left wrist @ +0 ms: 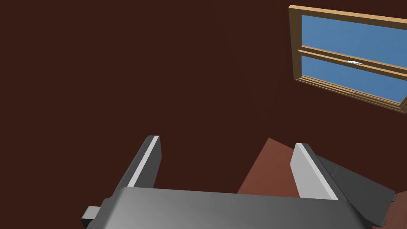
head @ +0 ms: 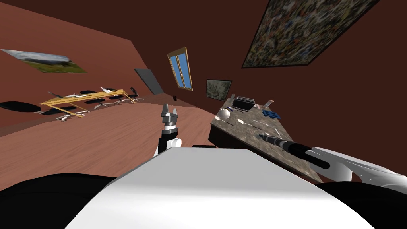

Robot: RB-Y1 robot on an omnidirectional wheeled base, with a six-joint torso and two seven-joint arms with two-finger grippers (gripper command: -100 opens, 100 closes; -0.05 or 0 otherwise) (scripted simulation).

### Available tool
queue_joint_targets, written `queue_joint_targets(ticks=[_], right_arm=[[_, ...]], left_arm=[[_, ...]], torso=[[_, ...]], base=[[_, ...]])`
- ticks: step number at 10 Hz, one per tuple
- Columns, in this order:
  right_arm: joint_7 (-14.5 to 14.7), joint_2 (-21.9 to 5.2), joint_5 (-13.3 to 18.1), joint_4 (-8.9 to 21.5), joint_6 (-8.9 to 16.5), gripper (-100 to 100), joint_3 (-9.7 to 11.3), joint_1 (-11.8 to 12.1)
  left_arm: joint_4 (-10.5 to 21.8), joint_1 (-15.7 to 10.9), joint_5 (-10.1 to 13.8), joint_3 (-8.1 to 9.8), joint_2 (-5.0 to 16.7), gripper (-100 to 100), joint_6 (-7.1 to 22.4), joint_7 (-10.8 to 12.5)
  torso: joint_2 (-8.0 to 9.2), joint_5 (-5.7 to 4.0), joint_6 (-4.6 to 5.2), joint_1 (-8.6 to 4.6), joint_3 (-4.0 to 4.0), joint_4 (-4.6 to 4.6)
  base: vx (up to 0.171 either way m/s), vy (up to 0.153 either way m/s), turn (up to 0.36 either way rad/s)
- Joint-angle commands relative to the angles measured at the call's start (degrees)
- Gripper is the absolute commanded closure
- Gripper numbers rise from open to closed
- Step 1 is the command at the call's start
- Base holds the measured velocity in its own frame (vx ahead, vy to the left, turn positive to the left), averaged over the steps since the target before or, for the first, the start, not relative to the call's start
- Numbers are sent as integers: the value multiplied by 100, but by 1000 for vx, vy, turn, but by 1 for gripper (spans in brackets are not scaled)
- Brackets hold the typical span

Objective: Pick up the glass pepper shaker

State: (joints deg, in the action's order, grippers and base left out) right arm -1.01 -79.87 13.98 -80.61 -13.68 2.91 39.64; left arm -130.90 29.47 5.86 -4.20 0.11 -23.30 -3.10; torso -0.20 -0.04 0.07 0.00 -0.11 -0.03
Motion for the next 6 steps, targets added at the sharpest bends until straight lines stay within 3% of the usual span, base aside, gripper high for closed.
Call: queue_joint_targets(ticks=[1, 4, 5, 6], right_arm=[[-12, -69, 12, -184, 71, 100, -34, 69], [-30, -186, 36, -532, 203, 100, -106, 210], [-31, -179, 21, -495, 187, 100, -121, 221], [-33, -184, 22, -510, 197, 0, -123, 226]], left_arm=[[0, 0, 0, 0, 0, 0, 0, 0], [0, 0, 0, 0, 0, 0, 0, 0], [0, 0, 0, 0, 0, 0, 0, 0], [0, -1, 0, 0, 0, 0, 0, 0]], torso=[[0, 0, 0, 0, 0, 0], [2, 2, -1, 1, 2, 1], [3, 2, 0, 1, 2, 1], [6, 1, -3, 3, 3, 2]], base=[[32, -15, -109], [31, -21, -112], [13, -8, -22], [0, 0, 0]])
